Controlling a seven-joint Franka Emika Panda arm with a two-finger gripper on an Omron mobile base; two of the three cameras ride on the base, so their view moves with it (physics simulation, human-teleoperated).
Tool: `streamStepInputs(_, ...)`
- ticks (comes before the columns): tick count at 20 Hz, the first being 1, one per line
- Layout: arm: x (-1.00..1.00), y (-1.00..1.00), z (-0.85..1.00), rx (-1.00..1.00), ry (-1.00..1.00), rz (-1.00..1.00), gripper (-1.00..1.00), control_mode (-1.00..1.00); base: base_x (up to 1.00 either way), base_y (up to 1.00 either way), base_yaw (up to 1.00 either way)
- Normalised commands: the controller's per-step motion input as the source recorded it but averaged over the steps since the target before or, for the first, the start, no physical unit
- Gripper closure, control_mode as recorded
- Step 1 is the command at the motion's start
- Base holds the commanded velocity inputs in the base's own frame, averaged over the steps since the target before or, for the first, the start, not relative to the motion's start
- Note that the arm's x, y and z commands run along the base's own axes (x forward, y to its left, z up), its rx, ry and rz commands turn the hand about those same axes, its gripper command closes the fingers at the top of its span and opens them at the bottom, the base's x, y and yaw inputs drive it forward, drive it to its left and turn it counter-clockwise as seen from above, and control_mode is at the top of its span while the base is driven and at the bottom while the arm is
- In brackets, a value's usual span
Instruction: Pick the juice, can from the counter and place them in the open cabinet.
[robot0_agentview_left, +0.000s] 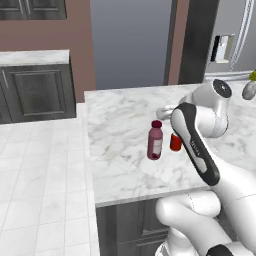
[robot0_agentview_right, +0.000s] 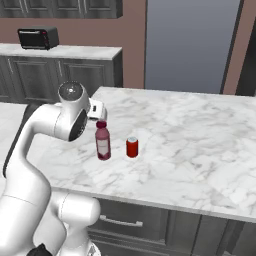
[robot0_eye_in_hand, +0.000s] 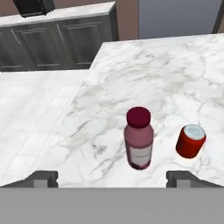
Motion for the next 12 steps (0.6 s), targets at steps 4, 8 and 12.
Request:
streamStepInputs(4, 0.25, -0.01, -0.05, 0.09, -0.01, 0.09, -1.00, -1.00, 0.00, 0.00, 0.00)
streamStepInputs(8, 0.20, -0.14, 0.00, 0.02, 0.00, 0.08, -1.00, -1.00, 0.00, 0.00, 0.00)
streamStepInputs(12, 0.16, -0.28, 0.00, 0.00, -0.01, 0.13, -1.00, -1.00, 0.00, 0.00, 0.00)
